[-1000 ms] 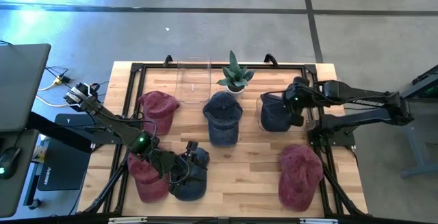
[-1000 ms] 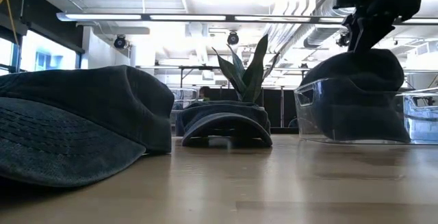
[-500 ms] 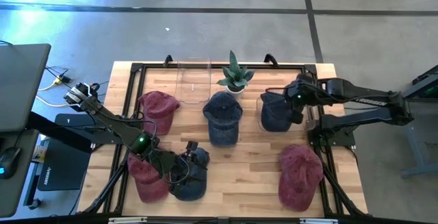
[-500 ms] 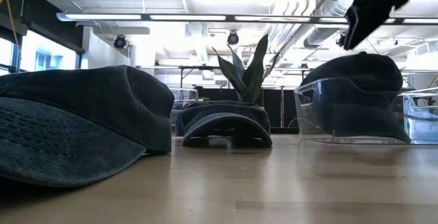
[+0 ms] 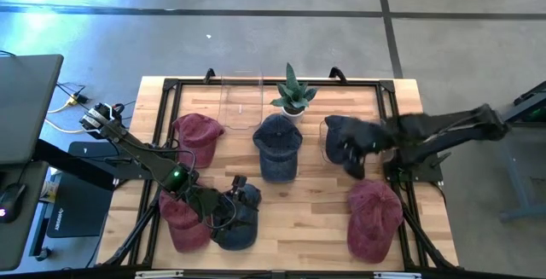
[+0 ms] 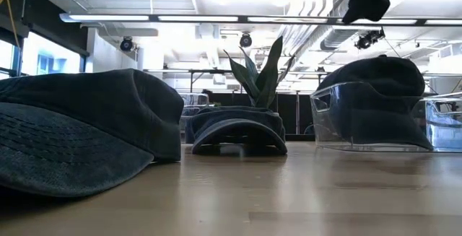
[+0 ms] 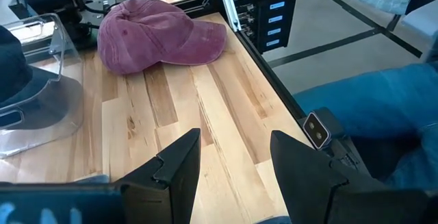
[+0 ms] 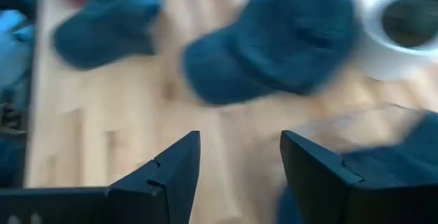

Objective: Pick & Place hat
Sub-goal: Put the right red cap into the left transparent bin

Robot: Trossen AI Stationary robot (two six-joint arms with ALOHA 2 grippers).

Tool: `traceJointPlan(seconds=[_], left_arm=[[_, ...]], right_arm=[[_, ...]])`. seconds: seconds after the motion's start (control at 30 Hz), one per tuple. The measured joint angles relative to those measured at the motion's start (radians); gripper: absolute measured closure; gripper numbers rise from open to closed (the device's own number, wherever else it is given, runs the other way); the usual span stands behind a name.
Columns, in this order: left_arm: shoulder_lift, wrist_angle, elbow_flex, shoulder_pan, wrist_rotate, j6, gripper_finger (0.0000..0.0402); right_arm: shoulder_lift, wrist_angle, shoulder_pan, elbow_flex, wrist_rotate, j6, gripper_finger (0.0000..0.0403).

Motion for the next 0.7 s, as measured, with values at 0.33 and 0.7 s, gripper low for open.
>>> traceJointPlan(seconds=[0.33, 0.7], left_arm=[[0.0, 0.0, 0.0, 0.0, -0.001, 0.0, 0.023], [0.0, 0.0, 0.0, 0.0, -0.004, 0.0, 0.023]], right_arm=[[0.313, 0.231, 0.341, 0.011, -0.033, 0.15, 0.0255], [0.42, -0.275, 0.412, 0.094, -0.417, 0.629, 0.0278]])
